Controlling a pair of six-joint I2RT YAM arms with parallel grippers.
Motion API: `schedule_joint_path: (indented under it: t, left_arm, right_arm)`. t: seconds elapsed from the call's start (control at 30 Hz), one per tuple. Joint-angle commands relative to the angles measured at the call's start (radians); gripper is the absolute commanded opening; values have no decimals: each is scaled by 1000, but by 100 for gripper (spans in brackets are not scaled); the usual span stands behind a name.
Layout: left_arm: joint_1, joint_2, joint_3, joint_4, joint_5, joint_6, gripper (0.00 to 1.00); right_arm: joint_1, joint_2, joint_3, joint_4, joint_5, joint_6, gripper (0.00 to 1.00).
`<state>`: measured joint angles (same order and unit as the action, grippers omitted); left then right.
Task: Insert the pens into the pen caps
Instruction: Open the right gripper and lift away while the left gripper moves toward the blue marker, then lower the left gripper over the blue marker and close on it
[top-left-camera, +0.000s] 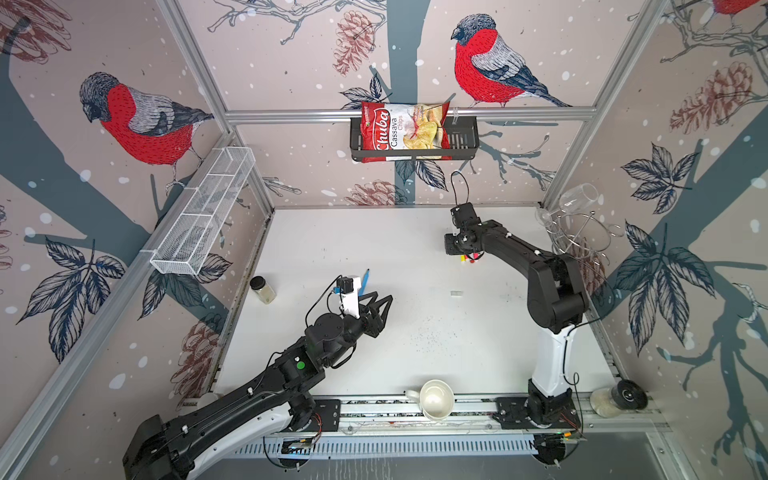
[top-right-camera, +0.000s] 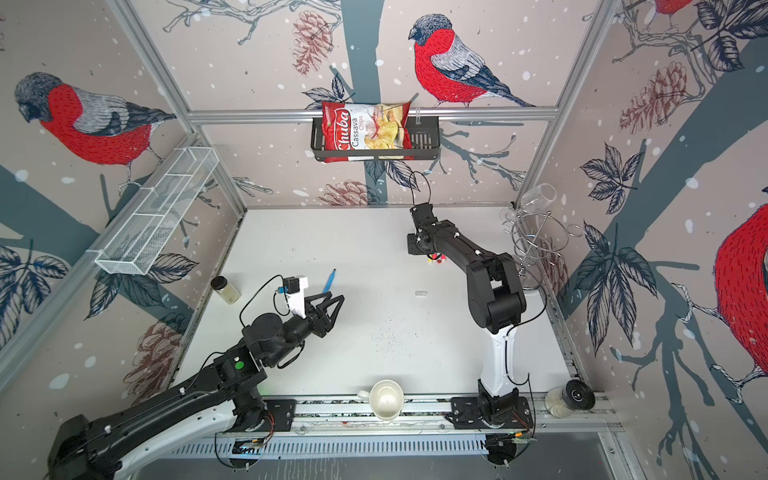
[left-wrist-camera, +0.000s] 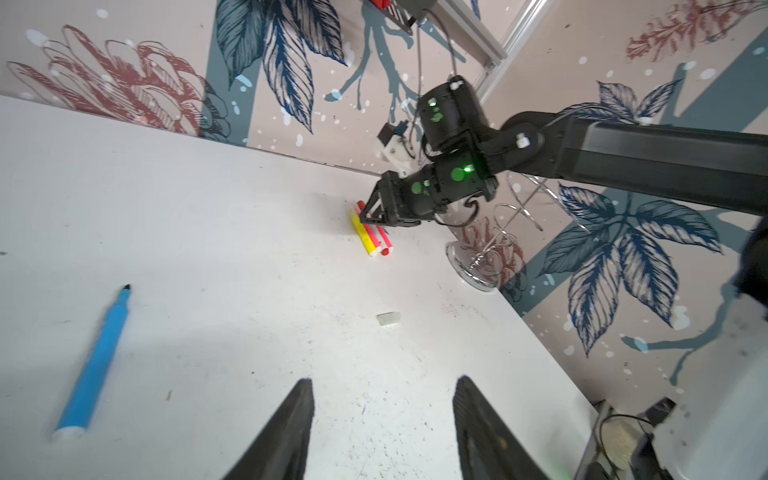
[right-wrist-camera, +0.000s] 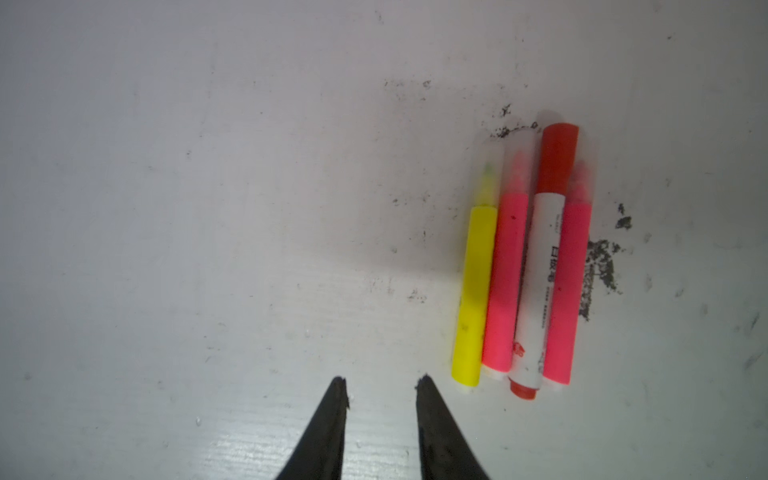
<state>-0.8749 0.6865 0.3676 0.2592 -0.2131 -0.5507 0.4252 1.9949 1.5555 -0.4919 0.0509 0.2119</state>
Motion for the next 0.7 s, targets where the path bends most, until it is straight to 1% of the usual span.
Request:
schedule_joint_path:
  t: [0.0, 0.07, 0.2, 0.23, 0.4, 0.47, 0.57, 0.67]
  left_arm:
    - [27, 38, 39, -102, -55, -5, 57]
    - [59, 79, 64, -136, -38, -6, 58]
    - [154, 182, 105, -161, 77, -19, 58]
    - [167, 211, 116, -169, 90, -20, 58]
    - [245, 364, 186, -232, 110, -4, 59]
    - [273, 412, 204, -244, 101, -2, 59]
    - [303, 462, 210, -232, 83, 2, 59]
    - [349, 508, 212, -208, 100, 4, 59]
  right_arm:
    - [10, -64, -63, 83, -78, 4, 32]
    - [19, -104, -108, 107, -95, 7, 33]
    - [43, -188, -202, 153, -120, 4, 34]
    - [48, -212, -228, 167, -135, 0, 35]
    - [57, -360, -385, 267, -226, -7, 38]
    - [60, -415, -441, 298, -263, -8, 39]
    - [64, -490, -506, 330, -284, -8, 40]
    - [64, -552, -564, 350, -302, -4, 41]
